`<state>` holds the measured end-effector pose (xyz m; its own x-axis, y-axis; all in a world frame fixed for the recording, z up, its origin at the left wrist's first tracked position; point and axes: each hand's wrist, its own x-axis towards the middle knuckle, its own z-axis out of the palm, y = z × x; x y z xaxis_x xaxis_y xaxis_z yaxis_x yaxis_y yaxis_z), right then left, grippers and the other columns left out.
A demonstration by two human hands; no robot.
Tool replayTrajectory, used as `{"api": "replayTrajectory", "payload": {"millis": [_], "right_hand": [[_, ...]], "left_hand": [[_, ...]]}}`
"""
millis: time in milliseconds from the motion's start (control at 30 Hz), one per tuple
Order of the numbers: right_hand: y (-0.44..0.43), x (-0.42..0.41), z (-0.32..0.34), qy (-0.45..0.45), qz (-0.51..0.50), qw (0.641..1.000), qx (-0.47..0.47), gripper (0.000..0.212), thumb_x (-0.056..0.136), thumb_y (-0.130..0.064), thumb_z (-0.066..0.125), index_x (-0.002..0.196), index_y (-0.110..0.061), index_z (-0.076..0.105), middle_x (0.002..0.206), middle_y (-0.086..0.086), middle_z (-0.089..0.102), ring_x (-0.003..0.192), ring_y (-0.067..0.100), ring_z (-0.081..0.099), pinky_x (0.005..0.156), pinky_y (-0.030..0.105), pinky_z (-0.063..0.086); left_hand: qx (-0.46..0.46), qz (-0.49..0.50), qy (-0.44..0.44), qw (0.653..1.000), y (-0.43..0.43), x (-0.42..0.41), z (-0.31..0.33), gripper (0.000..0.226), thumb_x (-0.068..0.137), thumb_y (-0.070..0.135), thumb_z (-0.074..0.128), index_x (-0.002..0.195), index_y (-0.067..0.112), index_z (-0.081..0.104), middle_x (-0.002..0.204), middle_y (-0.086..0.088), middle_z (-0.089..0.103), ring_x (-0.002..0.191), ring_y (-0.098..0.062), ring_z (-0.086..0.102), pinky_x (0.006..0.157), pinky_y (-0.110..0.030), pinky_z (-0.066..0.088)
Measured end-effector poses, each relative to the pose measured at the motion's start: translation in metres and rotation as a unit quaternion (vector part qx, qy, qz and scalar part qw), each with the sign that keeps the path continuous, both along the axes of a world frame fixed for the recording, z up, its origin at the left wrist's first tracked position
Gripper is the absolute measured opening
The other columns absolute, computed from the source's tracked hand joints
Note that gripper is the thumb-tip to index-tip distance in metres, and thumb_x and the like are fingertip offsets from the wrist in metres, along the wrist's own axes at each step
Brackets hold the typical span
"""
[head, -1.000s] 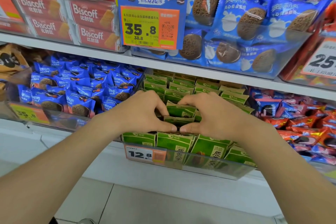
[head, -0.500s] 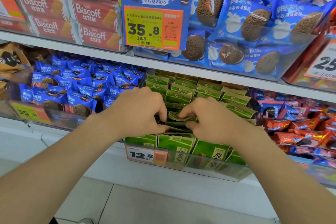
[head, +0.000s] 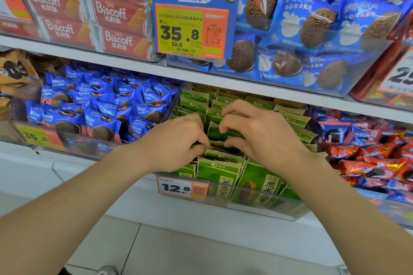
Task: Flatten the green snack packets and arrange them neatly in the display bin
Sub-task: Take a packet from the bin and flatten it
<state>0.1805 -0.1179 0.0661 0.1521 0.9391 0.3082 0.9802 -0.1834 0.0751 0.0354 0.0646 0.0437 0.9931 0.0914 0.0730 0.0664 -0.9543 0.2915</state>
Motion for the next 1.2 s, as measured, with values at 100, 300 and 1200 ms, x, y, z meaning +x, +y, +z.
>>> {"api": "replayTrajectory", "payload": {"millis": [100, 300, 1200], "right_hand": [[0.003, -0.002, 0.004, -0.021, -0.061, 0.997, -0.048, 0.020, 0.093, -0.046, 0.077, 0.109, -0.035, 0.079, 0.133, -0.009, 0.064, 0.119, 0.022, 0.060, 0.087, 0.040, 0.052], [0.010, 0.006, -0.009, 0.102, -0.109, 0.986, 0.076, 0.003, 0.101, -0.023, 0.068, 0.100, -0.022, 0.070, 0.089, -0.003, 0.071, 0.078, 0.019, 0.064, 0.073, 0.040, 0.055], [0.006, -0.005, 0.007, 0.258, -0.144, 0.946, -0.131, 0.042, 0.110, -0.023, 0.036, 0.113, -0.006, 0.075, 0.088, 0.012, 0.075, 0.087, 0.024, 0.068, 0.078, 0.033, 0.047]], "left_hand": [[-0.036, 0.023, -0.030, 0.999, -0.002, 0.005, -0.002, 0.020, 0.100, 0.022, 0.067, 0.099, 0.033, 0.084, 0.110, 0.008, 0.059, 0.100, -0.014, 0.057, 0.088, -0.045, 0.054], [-0.127, 0.105, -0.100, 0.981, -0.007, 0.014, 0.003, 0.015, 0.092, 0.018, 0.082, 0.084, 0.031, 0.084, 0.107, 0.014, 0.061, 0.090, -0.007, 0.056, 0.092, -0.038, 0.053], [-0.142, 0.119, -0.135, 0.973, -0.013, 0.011, 0.017, 0.025, 0.098, 0.051, 0.066, 0.086, 0.032, 0.078, 0.084, 0.014, 0.073, 0.083, 0.000, 0.065, 0.078, -0.024, 0.051]]}}
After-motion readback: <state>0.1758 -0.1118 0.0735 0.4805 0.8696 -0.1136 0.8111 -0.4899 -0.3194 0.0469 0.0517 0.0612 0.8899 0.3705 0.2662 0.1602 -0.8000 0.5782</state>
